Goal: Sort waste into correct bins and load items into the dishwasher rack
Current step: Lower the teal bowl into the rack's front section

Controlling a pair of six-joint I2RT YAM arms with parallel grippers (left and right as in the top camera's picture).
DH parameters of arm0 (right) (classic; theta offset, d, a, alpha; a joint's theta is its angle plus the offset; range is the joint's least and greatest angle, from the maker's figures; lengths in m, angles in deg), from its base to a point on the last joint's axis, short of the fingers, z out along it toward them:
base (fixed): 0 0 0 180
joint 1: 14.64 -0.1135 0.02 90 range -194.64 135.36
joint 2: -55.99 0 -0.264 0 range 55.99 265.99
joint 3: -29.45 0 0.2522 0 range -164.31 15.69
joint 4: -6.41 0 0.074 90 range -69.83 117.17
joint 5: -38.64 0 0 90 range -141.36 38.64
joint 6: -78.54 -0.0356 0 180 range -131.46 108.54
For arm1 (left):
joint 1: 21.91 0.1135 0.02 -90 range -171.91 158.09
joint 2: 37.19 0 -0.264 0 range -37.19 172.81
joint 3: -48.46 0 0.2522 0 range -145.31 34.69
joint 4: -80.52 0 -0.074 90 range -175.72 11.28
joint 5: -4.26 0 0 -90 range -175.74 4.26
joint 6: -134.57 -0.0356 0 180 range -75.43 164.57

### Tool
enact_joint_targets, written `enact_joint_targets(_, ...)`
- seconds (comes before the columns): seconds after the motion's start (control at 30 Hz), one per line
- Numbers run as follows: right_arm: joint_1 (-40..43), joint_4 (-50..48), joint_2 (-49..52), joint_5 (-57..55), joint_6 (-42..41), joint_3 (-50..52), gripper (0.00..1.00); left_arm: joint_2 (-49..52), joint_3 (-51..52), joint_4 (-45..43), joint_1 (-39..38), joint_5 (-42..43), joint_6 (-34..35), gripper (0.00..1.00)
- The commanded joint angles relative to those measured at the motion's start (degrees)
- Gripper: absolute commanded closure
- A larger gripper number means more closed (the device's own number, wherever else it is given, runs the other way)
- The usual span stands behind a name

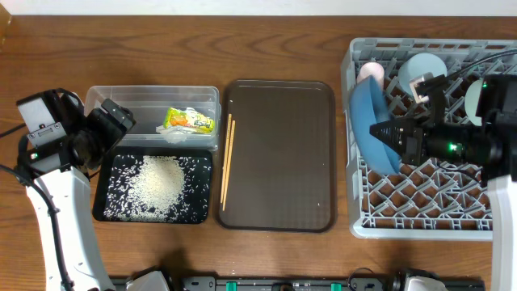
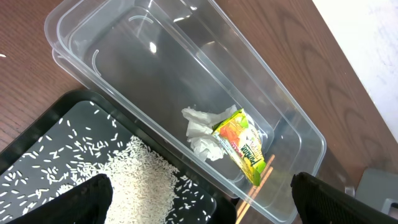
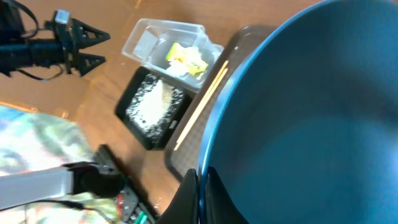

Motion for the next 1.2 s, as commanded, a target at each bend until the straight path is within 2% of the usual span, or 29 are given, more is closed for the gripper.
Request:
enact_joint_targets(0.0,2.6,-0.02,1.88,7.26,4.72,2.23,0.99,0.15,-0.98,0.17,0.31,-0.11,0.28,0.05)
enact_joint_targets(0.17,7.13,-0.37,4.74,8.96,8.94,5.31,0.99,0.15,-0.98,0.17,0.31,-0.11,0.31,0.05)
enact_joint_targets(0.47,15.41,-7.82,8.55,16.22,8.92,13.97,0.99,0.15,-0.98,0.17,0.31,-0.11,0.31,0.05)
enact_joint_targets(0.63,20.0,-7.32,9.01,20.96,8.94,14.93,0.99,0.15,-0.98,0.17,0.31,-0.11,0.31,0.05)
enact_joint_targets(0.77,20.52,-7.32,9.01,34.53,9.55,14.93,0.99,0.15,-0.98,0.17,0.31,-0.11,0.31,0.05)
enact_joint_targets(0.93,20.06,-4.9,9.01,34.6,9.73,15.08,0.99,0.15,-0.98,0.17,0.31,-0.11,0.31,0.05)
enact_joint_targets(1.17,20.06,1.11,9.01,34.56,19.02,15.26,0.99,0.15,-0.98,0.17,0.31,-0.11,0.28,0.05)
